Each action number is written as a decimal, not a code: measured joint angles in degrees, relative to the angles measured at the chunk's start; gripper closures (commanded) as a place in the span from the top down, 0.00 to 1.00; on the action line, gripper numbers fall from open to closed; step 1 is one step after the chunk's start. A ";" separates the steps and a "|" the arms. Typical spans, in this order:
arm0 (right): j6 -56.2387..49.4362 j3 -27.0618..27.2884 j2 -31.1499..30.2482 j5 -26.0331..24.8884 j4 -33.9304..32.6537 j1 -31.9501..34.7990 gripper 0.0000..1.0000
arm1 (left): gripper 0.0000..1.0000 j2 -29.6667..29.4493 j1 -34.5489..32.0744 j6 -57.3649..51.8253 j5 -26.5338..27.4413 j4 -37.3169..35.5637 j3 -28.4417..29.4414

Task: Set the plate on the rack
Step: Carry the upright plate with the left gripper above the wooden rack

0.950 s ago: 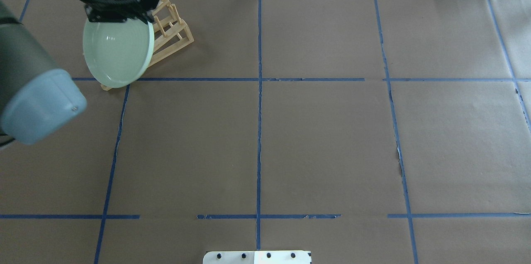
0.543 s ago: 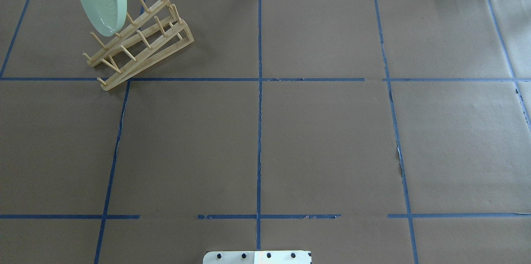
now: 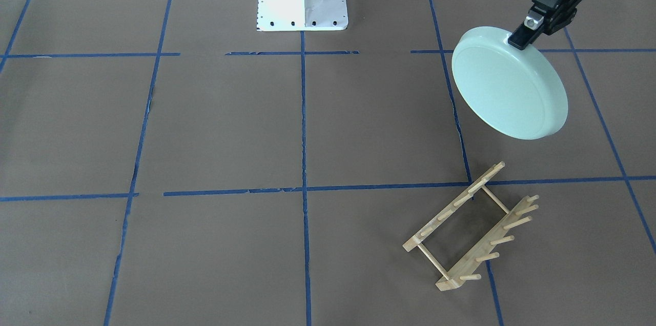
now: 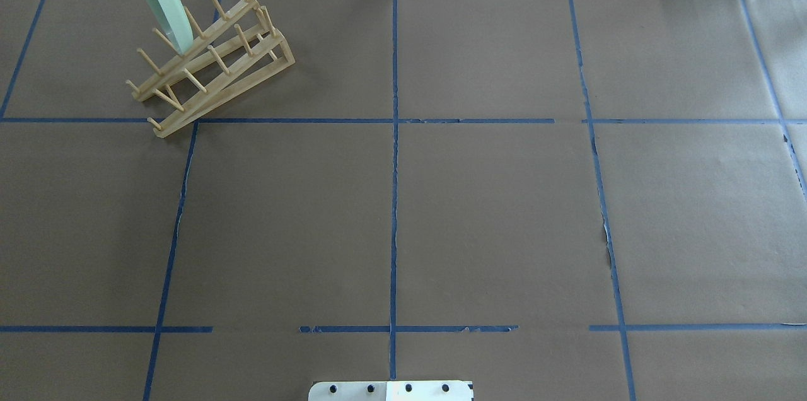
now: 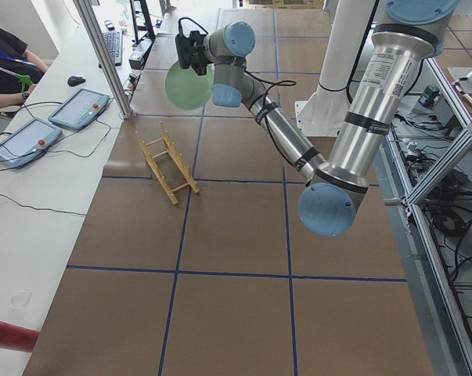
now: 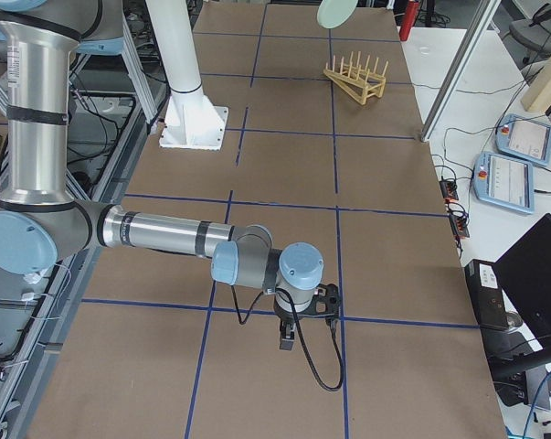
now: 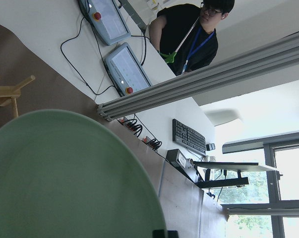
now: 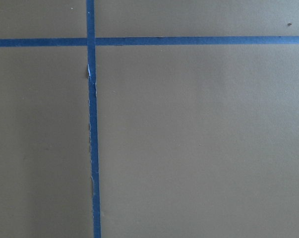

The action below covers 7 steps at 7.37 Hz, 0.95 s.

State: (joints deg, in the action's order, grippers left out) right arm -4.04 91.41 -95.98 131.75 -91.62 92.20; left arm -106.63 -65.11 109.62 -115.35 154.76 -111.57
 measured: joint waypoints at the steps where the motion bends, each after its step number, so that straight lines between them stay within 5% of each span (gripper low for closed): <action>1: 0.00 0.00 0.00 0.00 -0.02 0.00 1.00 | 0.00 0.23 0.17 0.99 2.62 6.84 3.93; 7: 0.01 0.00 0.00 0.00 0.04 0.00 1.00 | 0.00 -10.03 2.05 1.33 15.27 14.33 23.45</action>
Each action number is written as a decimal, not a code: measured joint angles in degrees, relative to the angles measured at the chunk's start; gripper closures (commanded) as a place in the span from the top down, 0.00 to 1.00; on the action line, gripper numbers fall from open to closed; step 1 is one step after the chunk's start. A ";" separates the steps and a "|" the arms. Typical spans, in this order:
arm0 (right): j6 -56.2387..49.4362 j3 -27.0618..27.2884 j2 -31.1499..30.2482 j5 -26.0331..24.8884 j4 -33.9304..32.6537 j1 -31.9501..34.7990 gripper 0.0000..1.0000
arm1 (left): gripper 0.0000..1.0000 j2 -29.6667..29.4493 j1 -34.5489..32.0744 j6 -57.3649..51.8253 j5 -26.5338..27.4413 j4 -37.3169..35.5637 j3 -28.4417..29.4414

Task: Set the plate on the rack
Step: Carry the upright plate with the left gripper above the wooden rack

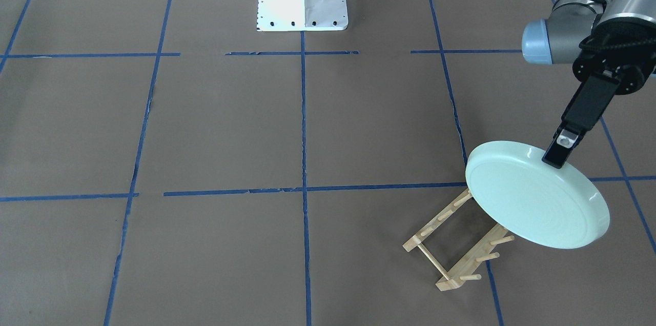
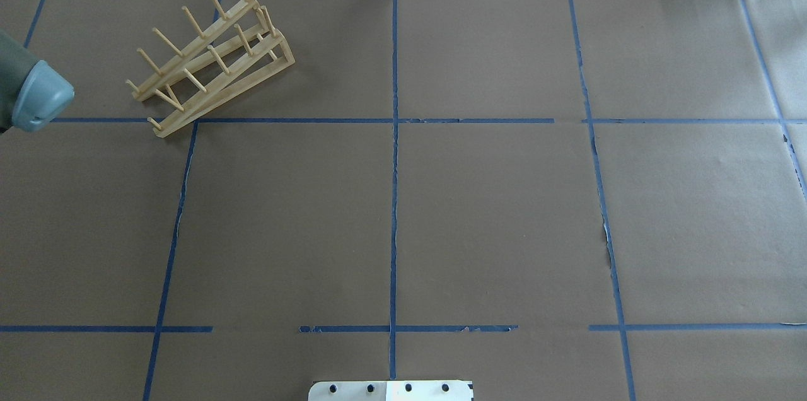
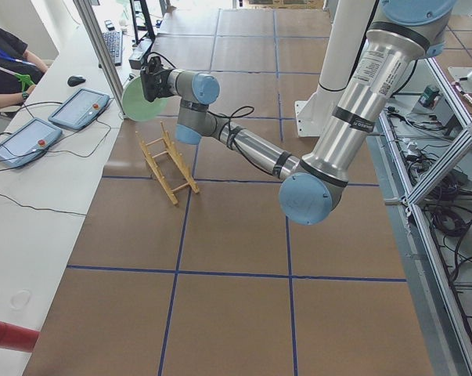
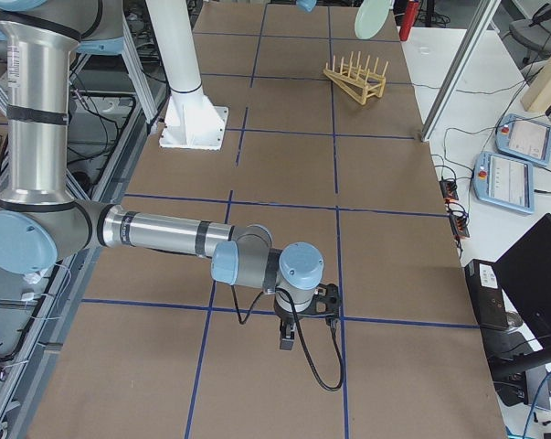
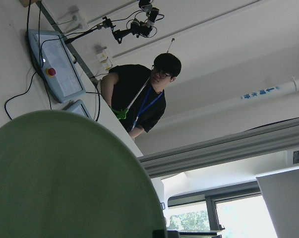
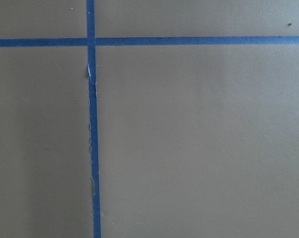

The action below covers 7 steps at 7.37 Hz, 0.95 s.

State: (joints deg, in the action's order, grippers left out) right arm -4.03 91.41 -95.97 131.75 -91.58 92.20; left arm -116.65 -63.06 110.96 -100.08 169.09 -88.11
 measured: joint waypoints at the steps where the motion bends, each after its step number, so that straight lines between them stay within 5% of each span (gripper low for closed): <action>1: 0.01 0.00 0.00 0.00 -0.01 0.00 1.00 | 0.00 -1.26 0.97 -0.07 1.32 0.42 2.67; 7: -0.01 0.00 0.00 0.00 0.00 0.00 1.00 | 0.00 -1.98 6.18 -0.38 5.61 2.02 7.21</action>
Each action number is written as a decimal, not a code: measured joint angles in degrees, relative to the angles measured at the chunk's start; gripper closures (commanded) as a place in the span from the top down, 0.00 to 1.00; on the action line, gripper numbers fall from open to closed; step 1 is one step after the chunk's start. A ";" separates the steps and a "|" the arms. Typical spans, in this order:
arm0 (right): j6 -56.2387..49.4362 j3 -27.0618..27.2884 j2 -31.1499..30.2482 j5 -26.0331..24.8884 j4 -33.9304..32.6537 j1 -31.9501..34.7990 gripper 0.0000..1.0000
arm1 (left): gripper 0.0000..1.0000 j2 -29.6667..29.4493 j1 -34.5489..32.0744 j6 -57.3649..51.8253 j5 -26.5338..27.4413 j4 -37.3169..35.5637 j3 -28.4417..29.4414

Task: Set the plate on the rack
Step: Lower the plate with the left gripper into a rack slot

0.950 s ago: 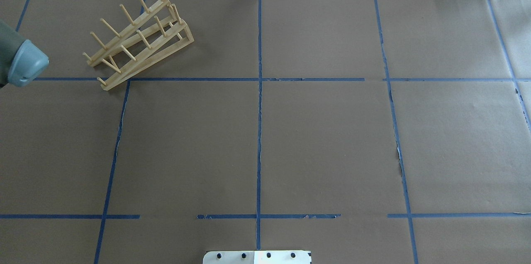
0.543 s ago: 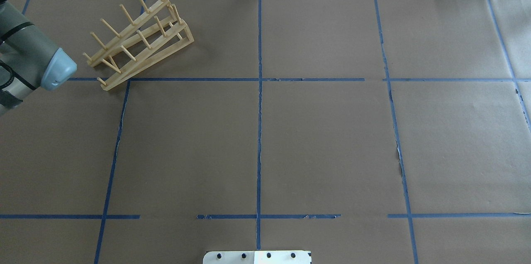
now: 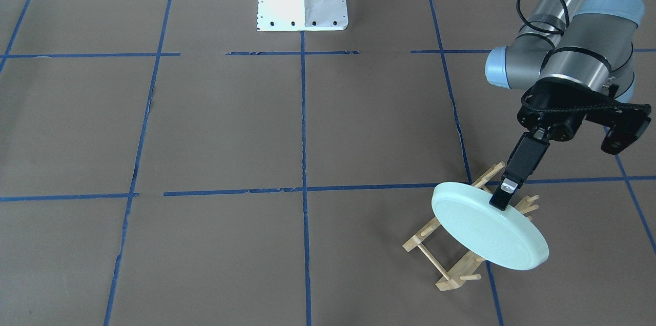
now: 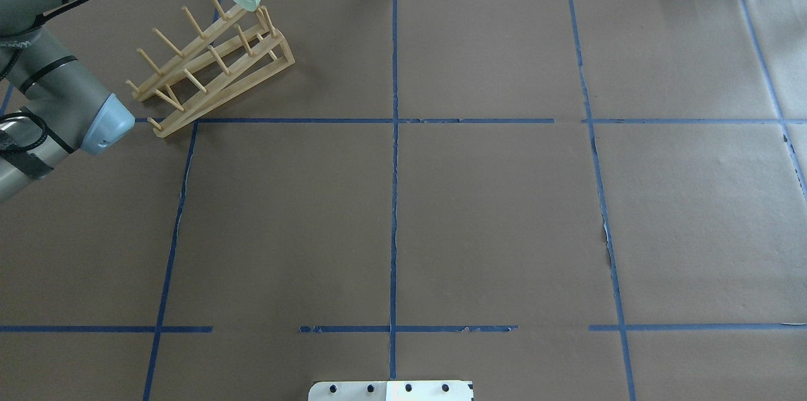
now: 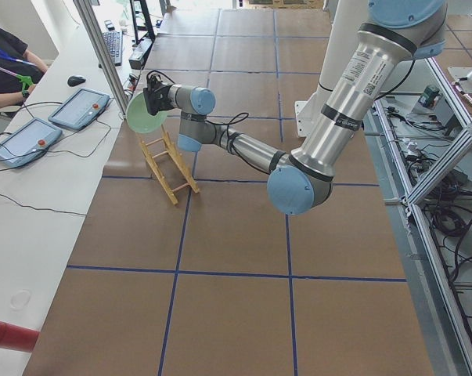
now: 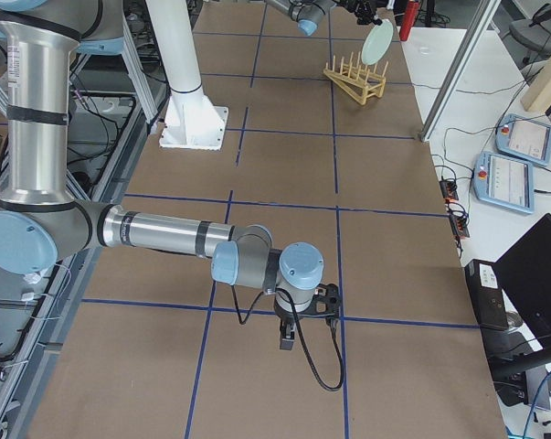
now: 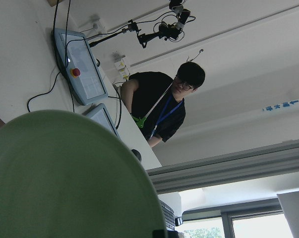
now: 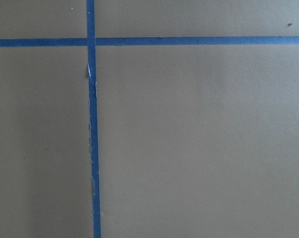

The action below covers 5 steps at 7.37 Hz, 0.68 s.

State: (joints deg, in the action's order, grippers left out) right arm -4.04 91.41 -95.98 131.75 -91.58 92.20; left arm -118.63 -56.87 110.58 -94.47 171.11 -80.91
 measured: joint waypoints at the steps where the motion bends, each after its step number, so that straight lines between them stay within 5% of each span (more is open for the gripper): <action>1: 0.00 0.00 0.00 0.00 0.00 0.00 1.00 | 0.00 -0.08 0.05 -0.01 0.05 0.60 0.94; 5: 0.00 0.04 0.00 0.00 0.00 0.00 1.00 | 0.00 -0.92 0.17 -0.01 0.07 1.83 3.67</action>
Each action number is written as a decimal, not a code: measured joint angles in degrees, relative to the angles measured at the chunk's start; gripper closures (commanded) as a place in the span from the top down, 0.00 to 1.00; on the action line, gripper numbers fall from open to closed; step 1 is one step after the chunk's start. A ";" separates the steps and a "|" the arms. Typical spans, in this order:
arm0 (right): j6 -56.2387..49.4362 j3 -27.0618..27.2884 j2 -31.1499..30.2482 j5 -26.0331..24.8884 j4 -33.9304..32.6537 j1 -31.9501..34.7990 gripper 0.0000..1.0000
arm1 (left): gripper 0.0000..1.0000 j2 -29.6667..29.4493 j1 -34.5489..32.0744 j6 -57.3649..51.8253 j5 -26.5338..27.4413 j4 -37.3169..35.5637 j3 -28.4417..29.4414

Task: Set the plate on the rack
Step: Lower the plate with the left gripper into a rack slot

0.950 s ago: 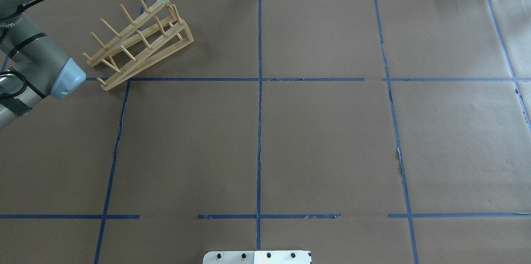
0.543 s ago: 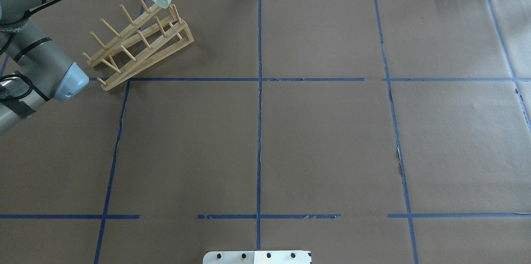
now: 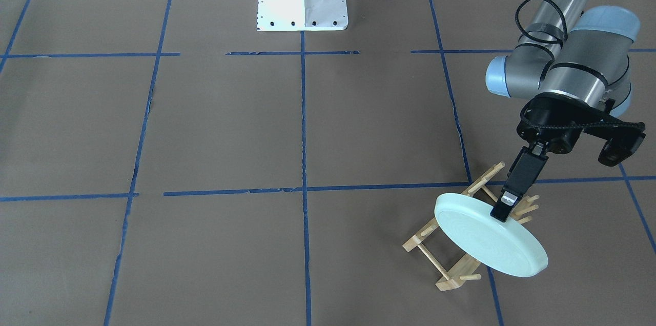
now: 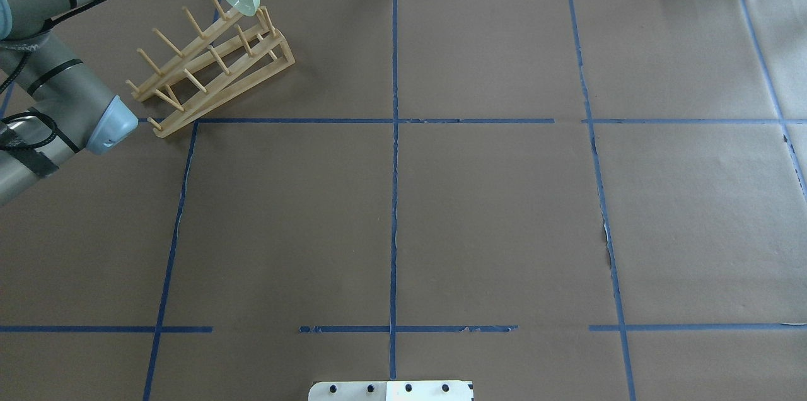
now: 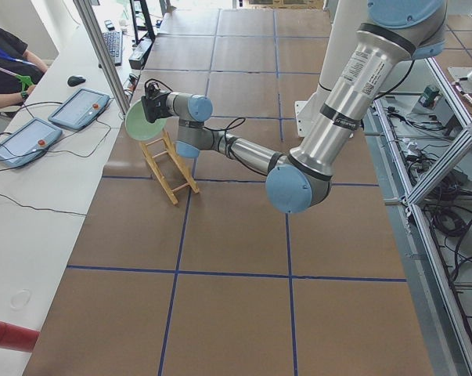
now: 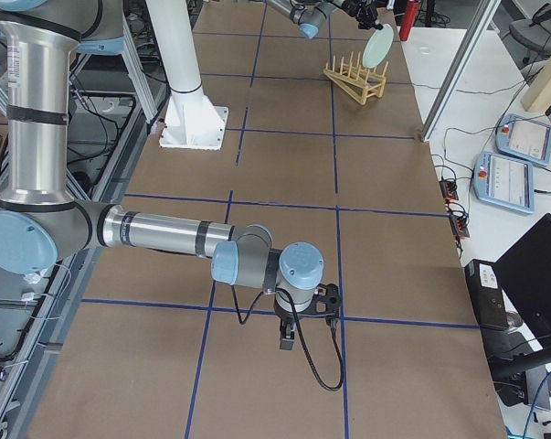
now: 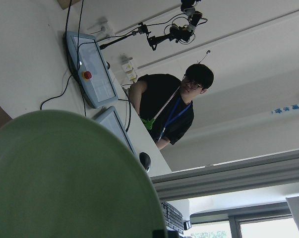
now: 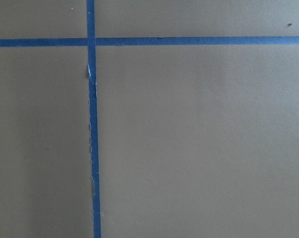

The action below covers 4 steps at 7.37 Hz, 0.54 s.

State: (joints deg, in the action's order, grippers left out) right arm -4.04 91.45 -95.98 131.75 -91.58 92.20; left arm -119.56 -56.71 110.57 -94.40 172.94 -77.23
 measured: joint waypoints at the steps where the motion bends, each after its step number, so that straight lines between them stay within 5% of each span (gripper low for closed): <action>1: 0.00 0.01 0.00 0.00 0.00 0.00 1.00 | 0.00 -0.41 0.04 0.00 0.00 0.02 0.52; 4: 0.00 0.00 0.00 0.00 -0.04 0.00 1.00 | 0.00 -0.95 0.17 -0.04 0.00 0.09 2.08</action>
State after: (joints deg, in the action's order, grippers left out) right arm -4.04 91.44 -95.98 131.75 -91.62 92.20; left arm -120.51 -56.54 110.53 -94.39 173.03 -75.15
